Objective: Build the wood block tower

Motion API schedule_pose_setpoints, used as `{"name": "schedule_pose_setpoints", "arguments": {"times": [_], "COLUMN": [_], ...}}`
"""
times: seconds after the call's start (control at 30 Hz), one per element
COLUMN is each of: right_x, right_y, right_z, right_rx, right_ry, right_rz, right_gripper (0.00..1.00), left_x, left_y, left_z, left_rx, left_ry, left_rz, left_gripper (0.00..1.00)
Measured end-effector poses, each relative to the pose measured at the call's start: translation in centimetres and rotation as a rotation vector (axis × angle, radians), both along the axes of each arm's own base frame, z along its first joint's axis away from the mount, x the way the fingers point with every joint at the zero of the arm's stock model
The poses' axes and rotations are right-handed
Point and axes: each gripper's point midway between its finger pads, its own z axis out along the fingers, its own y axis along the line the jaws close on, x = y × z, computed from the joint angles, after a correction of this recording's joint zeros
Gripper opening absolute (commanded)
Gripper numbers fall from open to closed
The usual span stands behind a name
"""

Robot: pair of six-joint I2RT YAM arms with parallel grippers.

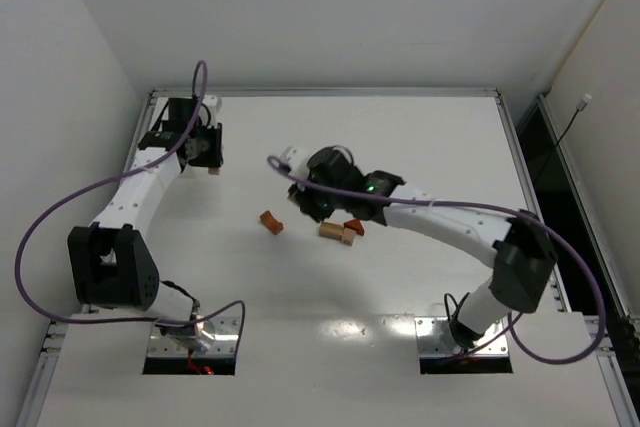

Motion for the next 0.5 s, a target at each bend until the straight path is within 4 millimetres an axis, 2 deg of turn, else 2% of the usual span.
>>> {"name": "schedule_pose_setpoints", "arguments": {"times": [0.07,0.1,0.17,0.23,0.3,0.4,0.5], "right_x": [3.3,5.4,9.1,11.8,13.5,14.2,14.1], "right_y": [-2.0,-3.6,-6.6,-9.5,-11.4,-13.0,-14.1], "right_z": [3.6,4.8,4.9,2.8,-1.0,-6.8,-10.8], "right_rx": [0.067,0.081,0.068,0.007,-0.075,-0.169,-0.216], "right_ry": [-0.088,-0.126,-0.164,-0.153,-0.101,0.017,0.131], "right_rz": [-0.099,-0.169,-0.292,-0.385,-0.434,-0.453,-0.461], "right_gripper": [0.00,0.00,0.00,0.00,0.00,0.00,0.00], "left_x": [1.2,1.7,2.6,3.4,4.3,5.1,6.1], "left_y": [-2.1,-3.5,-6.2,-9.1,-11.7,-14.4,-15.5], "left_z": [-0.1,-0.3,-1.2,-2.4,-3.9,-6.4,-8.7], "left_rx": [-0.026,-0.038,-0.052,-0.058,-0.060,-0.069,-0.093], "left_ry": [0.005,0.012,0.034,0.062,0.091,0.144,0.193], "left_rz": [-0.052,-0.084,-0.150,-0.218,-0.274,-0.328,-0.336], "left_gripper": [0.00,0.00,0.00,0.00,0.00,0.00,0.00]}}
